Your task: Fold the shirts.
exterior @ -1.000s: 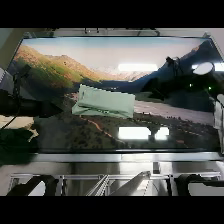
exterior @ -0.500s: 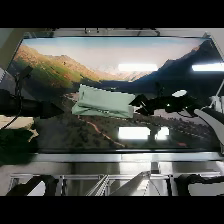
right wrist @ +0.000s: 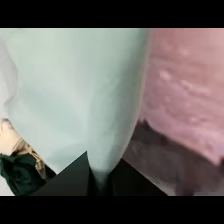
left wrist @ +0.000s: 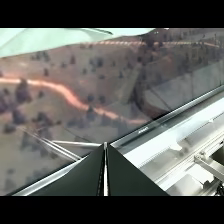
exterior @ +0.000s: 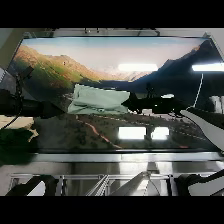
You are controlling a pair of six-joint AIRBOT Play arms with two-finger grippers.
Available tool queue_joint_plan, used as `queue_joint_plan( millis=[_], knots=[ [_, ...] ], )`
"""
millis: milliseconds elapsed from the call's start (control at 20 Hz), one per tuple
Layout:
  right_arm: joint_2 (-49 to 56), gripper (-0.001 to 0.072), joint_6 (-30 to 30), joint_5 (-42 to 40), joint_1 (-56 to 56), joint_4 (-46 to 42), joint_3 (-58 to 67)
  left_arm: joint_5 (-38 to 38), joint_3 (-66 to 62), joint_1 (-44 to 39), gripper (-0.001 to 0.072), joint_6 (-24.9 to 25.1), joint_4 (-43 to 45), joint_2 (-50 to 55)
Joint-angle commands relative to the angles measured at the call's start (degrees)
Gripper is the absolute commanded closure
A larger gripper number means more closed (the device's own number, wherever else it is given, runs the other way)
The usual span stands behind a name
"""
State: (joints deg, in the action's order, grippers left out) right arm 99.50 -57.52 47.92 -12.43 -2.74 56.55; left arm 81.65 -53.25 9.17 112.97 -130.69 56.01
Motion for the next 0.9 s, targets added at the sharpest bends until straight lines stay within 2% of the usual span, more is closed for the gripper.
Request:
queue_joint_plan(
  millis=[0, 150, 350, 450, 550, 650, 700, 850],
  knots=[
    [-3.5, 0.0693, 1.4, 0.7, 1.9, 1.5, 2.5, 0.0, 0.0, 0.0, 0.0689, 0.0, 0.1, 0.0],
    [-11.3, 0.0694, -2.8, 0.7, 12.4, -7.0, 7.3, 0.0, 0.0, 0.0, 0.069, 0.0, 0.1, 0.0],
    [-28.3, 0.0693, -15.3, 1.8, 36.7, -26.0, 11.9, 0.5, 0.0, 0.0, 0.0689, 0.0, 0.1, 0.0],
    [-35.4, 0.0693, -22.8, 7.3, 48.9, -37.6, 11.9, 0.4, 0.0, 0.0, 0.0689, 0.1, 0.1, 0.0],
    [-38.1, 0.0693, -27.5, 16.5, 58.3, -52.1, 11.8, -0.6, 0.0, 0.0, 0.0689, 0.6, 0.1, 0.0],
    [-38.0, 0.0694, -29.5, 23.0, 64.8, -66.2, 9.8, -1.1, 0.0, 0.0, 0.0689, 0.6, 0.1, 0.0],
    [-38.0, 0.0694, -29.6, 23.3, 67.1, -70.7, 7.5, -0.9, 0.0, 0.0, 0.069, 0.6, 0.1, 0.0],
    [-37.9, 0.0694, -29.6, 19.9, 72.8, -74.3, -3.7, -0.5, 0.0, 0.0, 0.0689, 0.6, 0.0, 0.0]
  ],
)
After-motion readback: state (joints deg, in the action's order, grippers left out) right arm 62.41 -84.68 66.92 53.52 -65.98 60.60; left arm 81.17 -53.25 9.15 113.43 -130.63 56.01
